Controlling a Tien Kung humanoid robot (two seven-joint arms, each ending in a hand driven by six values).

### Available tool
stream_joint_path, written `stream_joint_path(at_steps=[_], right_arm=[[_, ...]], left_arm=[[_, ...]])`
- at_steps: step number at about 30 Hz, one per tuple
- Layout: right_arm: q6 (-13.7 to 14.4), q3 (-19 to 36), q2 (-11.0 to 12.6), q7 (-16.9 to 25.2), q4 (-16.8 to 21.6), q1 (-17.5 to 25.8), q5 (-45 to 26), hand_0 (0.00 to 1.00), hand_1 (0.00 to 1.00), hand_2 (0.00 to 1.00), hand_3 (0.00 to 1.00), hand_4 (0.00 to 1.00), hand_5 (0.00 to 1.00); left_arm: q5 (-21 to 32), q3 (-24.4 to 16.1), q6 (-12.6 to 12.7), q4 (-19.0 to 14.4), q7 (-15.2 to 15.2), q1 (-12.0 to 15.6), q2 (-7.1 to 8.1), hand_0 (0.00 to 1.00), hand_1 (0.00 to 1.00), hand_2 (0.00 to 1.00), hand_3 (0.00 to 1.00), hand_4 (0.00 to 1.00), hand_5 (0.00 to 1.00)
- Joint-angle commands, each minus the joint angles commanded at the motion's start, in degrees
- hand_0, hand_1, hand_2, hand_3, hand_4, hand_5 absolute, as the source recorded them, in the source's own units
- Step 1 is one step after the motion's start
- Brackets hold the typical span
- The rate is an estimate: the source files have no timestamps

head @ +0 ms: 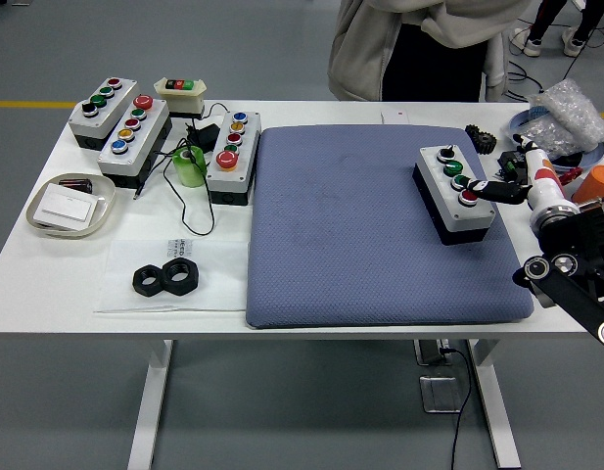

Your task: Pick up the button,place it on the desk,press the button,press the button

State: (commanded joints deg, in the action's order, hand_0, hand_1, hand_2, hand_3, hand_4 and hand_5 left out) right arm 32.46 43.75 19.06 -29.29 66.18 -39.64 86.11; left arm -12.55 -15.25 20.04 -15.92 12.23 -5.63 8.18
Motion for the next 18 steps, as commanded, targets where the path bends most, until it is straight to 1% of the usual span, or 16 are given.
stream_joint_path(at_steps=[2, 5, 6, 10, 18], right_arm=[[-0.22, -0.32, -0.21, -0.01, -0.41, -0.23, 1.86, 0.998, 0.909, 0.980, 0.998, 0.977, 0.292], [-0.69, -1.24, -0.97, 0.23, -1.56, -0.86, 8.62, 0.998, 0.909, 0.980, 0.998, 0.977, 0.292], [-0.82, -1.57, -1.64, 0.28, -2.23, -1.17, 9.04, 0.998, 0.909, 0.980, 0.998, 0.977, 0.292], [-1.34, -2.50, -3.28, 0.42, -3.45, -1.91, 7.67, 0.998, 0.910, 0.983, 0.998, 0.977, 0.292], [-1.88, -4.10, -5.33, 0.20, -4.91, -2.97, 5.14, 0.998, 0.910, 0.984, 0.998, 0.977, 0.297]], left_arm=[[0.05, 0.03, 0.00, 0.00, -0.02, 0.00, 0.01, 0.761, 0.794, 0.871, 0.793, 0.561, 0.998], [-0.18, -0.15, -0.03, 0.04, 0.04, -0.01, 0.00, 0.761, 0.794, 0.871, 0.793, 0.561, 0.998], [-0.23, -0.20, -0.02, 0.05, 0.06, -0.02, -0.02, 0.761, 0.794, 0.871, 0.793, 0.561, 0.998], [-0.26, -0.18, 0.01, 0.05, 0.05, -0.01, -0.01, 0.761, 0.794, 0.870, 0.793, 0.560, 0.998], [-0.25, -0.15, 0.04, 0.05, 0.01, -0.03, 0.02, 0.761, 0.794, 0.870, 0.791, 0.559, 0.998]])
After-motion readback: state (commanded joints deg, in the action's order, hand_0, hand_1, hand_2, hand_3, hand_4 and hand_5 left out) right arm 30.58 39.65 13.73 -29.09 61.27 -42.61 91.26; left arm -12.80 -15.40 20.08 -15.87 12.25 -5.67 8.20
